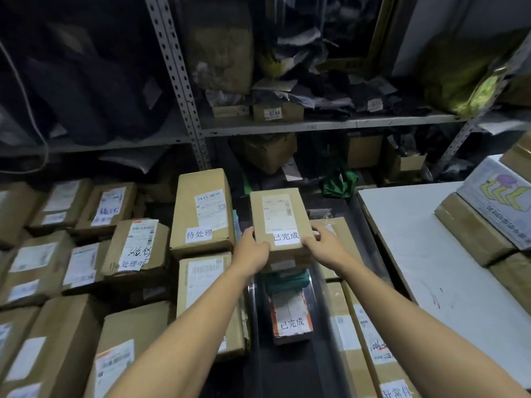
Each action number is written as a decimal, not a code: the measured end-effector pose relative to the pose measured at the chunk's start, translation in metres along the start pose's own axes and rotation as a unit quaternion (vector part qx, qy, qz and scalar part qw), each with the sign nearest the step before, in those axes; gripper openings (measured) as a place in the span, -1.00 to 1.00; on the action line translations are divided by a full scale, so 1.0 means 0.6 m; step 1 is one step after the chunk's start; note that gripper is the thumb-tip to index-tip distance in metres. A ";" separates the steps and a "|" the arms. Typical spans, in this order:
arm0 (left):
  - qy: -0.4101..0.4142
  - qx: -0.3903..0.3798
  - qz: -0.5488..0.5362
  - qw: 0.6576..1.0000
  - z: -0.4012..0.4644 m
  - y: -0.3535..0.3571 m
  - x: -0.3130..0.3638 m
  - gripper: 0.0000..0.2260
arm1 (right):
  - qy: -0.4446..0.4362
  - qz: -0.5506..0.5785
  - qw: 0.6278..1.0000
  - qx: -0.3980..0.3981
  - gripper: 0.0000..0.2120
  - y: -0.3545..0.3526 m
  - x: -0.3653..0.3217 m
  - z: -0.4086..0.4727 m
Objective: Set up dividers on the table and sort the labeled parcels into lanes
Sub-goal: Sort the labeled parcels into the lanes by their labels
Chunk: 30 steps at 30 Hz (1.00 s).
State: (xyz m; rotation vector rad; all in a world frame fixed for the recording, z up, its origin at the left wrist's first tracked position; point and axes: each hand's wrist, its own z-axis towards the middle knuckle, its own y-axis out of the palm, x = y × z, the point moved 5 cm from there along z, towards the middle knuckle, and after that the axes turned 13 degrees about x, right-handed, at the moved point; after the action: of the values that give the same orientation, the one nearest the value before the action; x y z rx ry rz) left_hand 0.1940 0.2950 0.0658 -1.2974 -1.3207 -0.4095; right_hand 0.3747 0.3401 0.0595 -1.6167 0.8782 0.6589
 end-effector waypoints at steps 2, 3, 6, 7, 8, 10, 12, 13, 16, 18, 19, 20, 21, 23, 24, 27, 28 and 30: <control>-0.001 0.003 0.010 1.000 0.003 0.008 -0.014 -0.57 | 0.002 -0.007 1.000 -0.005 -0.56 0.008 0.013 0.001; -0.001 0.004 0.012 1.000 0.004 0.010 -0.017 -0.56 | 0.004 -0.009 1.000 -0.006 -0.55 0.011 0.018 0.003; 0.002 0.013 0.022 1.000 0.009 0.007 -0.019 -0.53 | 0.002 -0.014 1.000 -0.009 -0.52 0.014 0.018 0.012; 0.005 0.019 0.024 1.000 0.011 0.005 -0.017 -0.50 | 0.002 -0.015 1.000 -0.007 -0.49 0.011 0.015 0.016; 0.009 0.026 0.029 0.999 0.015 0.002 -0.014 -0.45 | 0.002 -0.017 1.000 -0.004 -0.46 0.008 0.012 0.019; 0.026 0.044 0.044 0.998 0.020 -0.005 -0.002 -0.39 | 0.001 -0.026 1.000 0.006 -0.42 0.000 0.005 0.022; 0.068 0.062 0.050 0.994 0.021 -0.011 0.019 -0.43 | -0.015 -0.049 0.998 0.029 -0.38 -0.009 -0.007 0.025; 0.097 0.068 0.048 0.992 0.020 -0.014 0.030 -0.46 | -0.033 -0.065 0.996 0.047 -0.38 -0.014 -0.018 0.024; 0.156 0.075 0.041 0.984 0.020 -0.030 0.055 -0.48 | -0.120 -0.097 0.983 0.102 -0.45 -0.025 -0.073 0.011; 0.165 0.081 0.026 0.983 0.023 -0.050 0.065 -0.49 | -0.170 -0.095 0.975 0.108 -0.47 -0.021 -0.115 -0.004; 0.173 0.086 0.020 0.981 0.024 -0.064 0.071 -0.50 | -0.191 -0.091 0.972 0.107 -0.48 -0.017 -0.137 -0.015; 0.181 0.092 0.014 0.979 0.025 -0.081 0.077 -0.52 | -0.209 -0.085 0.968 0.106 -0.46 -0.011 -0.158 -0.025; 0.191 0.098 0.010 0.977 0.024 -0.100 0.081 -0.54 | -0.224 -0.078 0.966 0.104 -0.45 -0.004 -0.181 -0.035; 0.214 0.114 0.005 0.970 0.023 -0.149 0.086 -0.60 | -0.257 -0.065 0.959 0.101 -0.44 0.017 -0.234 -0.055; 0.225 0.126 0.005 0.966 0.023 -0.177 0.085 -0.62 | -0.276 -0.058 0.954 0.101 -0.45 0.032 -0.262 -0.066; 0.230 0.157 -0.005 0.960 0.026 -0.275 0.071 -0.65 | -0.317 -0.037 0.944 0.084 -0.47 0.093 -0.346 -0.096; 0.229 0.166 -0.008 0.959 0.029 -0.310 0.062 -0.67 | -0.328 -0.032 0.941 0.069 -0.47 0.121 -0.371 -0.106; 0.225 0.190 -0.003 0.956 0.038 -0.381 0.037 -0.70 | -0.348 -0.035 0.936 0.042 -0.49 0.183 -0.420 -0.124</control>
State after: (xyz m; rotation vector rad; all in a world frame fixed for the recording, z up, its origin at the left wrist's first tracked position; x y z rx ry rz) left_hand -0.0007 0.2504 0.1819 -0.8168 -0.9571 -0.4025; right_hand 0.1393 0.3070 0.2157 -1.1937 0.3167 1.0395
